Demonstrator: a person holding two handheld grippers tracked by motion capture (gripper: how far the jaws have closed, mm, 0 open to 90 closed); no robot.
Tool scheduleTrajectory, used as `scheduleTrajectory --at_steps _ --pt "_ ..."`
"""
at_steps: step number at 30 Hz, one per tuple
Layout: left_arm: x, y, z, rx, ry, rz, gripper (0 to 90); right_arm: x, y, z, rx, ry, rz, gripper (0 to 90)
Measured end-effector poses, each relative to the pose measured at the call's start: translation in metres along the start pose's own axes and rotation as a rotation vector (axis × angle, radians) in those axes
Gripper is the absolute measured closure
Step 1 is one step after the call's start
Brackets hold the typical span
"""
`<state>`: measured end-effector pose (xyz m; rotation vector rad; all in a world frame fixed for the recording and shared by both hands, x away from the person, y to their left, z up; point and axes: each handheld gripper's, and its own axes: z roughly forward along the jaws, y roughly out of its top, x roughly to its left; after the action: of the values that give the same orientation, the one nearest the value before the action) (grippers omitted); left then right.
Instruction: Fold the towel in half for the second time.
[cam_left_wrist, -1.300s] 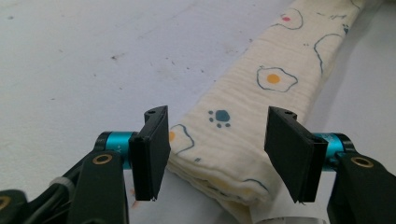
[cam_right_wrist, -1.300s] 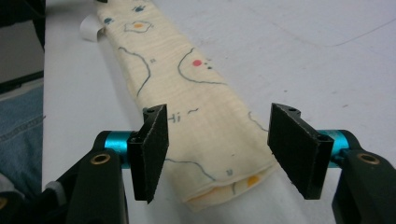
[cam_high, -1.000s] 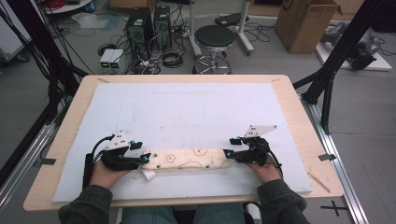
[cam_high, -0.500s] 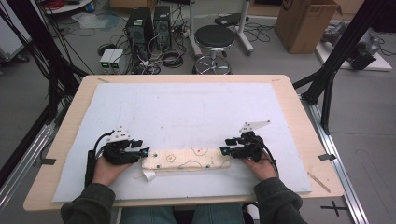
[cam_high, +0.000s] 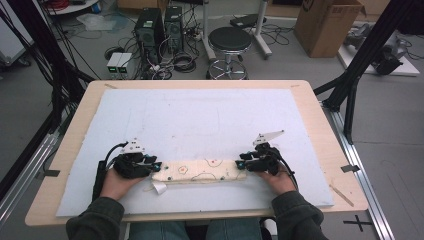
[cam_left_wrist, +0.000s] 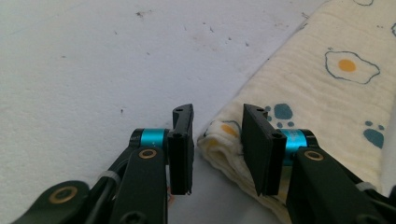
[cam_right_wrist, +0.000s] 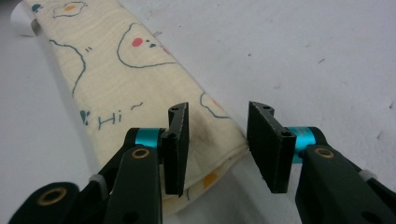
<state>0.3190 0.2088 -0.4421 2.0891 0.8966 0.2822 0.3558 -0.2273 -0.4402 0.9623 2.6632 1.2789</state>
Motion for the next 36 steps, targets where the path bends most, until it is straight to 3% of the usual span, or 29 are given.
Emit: scheduleTrajectory --at_steps 4,11,22,36 --pt "-0.0002 -0.0002 0.0 0.005 -0.002 0.009 64.7 -0.0022 -0.0014 -0.0006 -0.002 -0.005 0.018 58.6" --pt "-0.0014 -0.0011 0.0005 -0.002 -0.003 0.001 67.0 0.0002 -0.0013 0.0023 0.018 -0.002 0.0 65.4" --pt "-0.004 -0.0016 0.0002 -0.007 -0.015 0.01 78.5 0.0028 -0.0015 0.0032 0.025 0.022 -0.015 76.4" --pt "-0.0088 0.0025 -0.0028 -0.024 0.041 0.043 82.1 0.0062 0.0036 -0.0008 0.016 0.003 -0.05 78.1"
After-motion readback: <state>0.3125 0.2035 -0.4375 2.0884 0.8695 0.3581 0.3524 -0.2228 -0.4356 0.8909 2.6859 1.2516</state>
